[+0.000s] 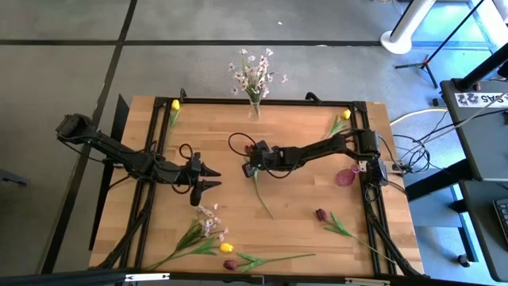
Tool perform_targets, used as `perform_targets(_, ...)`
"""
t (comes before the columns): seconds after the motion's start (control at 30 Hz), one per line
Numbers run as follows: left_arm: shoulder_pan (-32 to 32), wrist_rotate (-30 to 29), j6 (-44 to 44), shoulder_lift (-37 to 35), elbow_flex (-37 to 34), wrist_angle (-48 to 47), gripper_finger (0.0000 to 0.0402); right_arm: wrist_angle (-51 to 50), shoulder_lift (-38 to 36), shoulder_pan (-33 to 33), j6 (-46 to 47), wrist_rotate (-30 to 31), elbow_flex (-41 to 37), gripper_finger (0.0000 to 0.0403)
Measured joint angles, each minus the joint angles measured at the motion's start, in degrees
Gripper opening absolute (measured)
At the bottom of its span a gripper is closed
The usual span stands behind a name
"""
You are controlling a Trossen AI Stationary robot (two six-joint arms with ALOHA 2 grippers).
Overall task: Sort flowers into vase by color
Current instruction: Put the top red flower into the purple vase
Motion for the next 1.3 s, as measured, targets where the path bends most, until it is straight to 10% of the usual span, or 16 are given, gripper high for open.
perform_targets(0.33, 0.0, -0.1, 0.0, 0.0, 0.0, 1.4, 0.0149, 6.7, 3.8, 0.2, -4.0, 3.1, 0.2, 0.0135)
perform_targets(0.7, 0.0, 0.0, -0.1, 0.0, 0.0, 1.3, 0.0149, 8.5, 1.0, -0.9, -18.0, 1.5, -0.2, 0.0016)
perform_targets(1.0, 0.0, 0.3, -1.2, -0.3, 0.0, 2.1, 0.0149, 18.8, -27.2, -5.2, -40.0, -9.9, -13.9, 0.0008)
perform_targets(1.3, 0.0, -3.7, 6.4, -0.3, 0.0, 5.3, 0.0149, 39.7, -66.3, -8.9, -40.5, -25.6, -40.3, 0.0008)
